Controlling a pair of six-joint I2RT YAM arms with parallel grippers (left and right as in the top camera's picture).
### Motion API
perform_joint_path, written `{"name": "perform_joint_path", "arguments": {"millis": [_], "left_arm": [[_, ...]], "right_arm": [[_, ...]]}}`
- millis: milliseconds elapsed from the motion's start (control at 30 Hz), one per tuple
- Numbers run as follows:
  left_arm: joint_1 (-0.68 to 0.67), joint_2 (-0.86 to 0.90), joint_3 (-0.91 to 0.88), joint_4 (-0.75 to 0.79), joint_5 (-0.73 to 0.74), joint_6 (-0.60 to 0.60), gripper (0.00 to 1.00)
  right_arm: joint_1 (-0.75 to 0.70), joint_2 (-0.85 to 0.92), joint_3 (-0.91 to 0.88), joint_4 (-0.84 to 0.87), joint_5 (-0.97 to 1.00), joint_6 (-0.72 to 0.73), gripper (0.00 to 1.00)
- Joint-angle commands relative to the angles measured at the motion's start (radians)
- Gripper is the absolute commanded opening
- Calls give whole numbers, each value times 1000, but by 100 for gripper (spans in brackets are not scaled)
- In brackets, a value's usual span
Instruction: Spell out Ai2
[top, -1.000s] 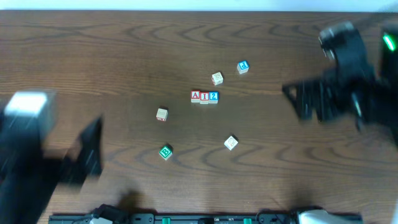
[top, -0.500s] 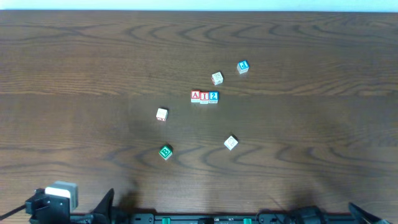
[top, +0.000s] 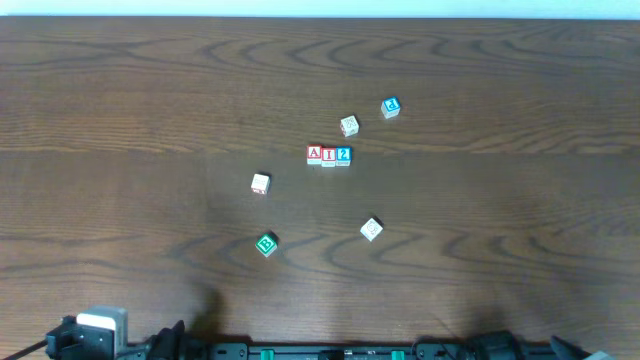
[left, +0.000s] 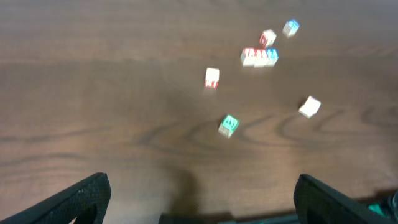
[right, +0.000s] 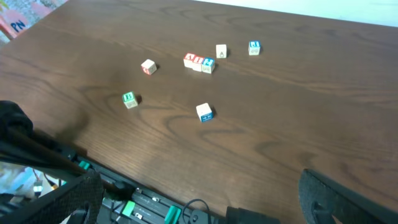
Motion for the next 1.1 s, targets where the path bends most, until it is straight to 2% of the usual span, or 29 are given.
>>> {"name": "perform_joint_path", "arguments": {"millis": [0,67,133,233,367,500,733,1067], "left_arm": [[3,-5,3,-35,14,-8,95],[2,-6,2,-17,5,-1,96],[6,-10,-9,127,-19,1,95],[92,-38,-106,307,-58,0,95],[266,-129,-432,598,-94,18,95],[380,-216,-702,775,-52,19,95],[400,-313,-962,903,-53,19,95],[378,-333,-1102,940,-61,18,95]], "right_arm": [[-7,-11,0,-5,3,14,99],[-7,-11,0,-6,3,14,99],[-7,-11,0,-6,3,14,99],[-7,-11,0,-6,3,14,99],[-7,-11,0,-6,3,14,99],[-7,-11,0,-6,3,14,99],[-7,-11,0,-6,3,14,99],[-7,-11,0,-5,3,14,99]]}}
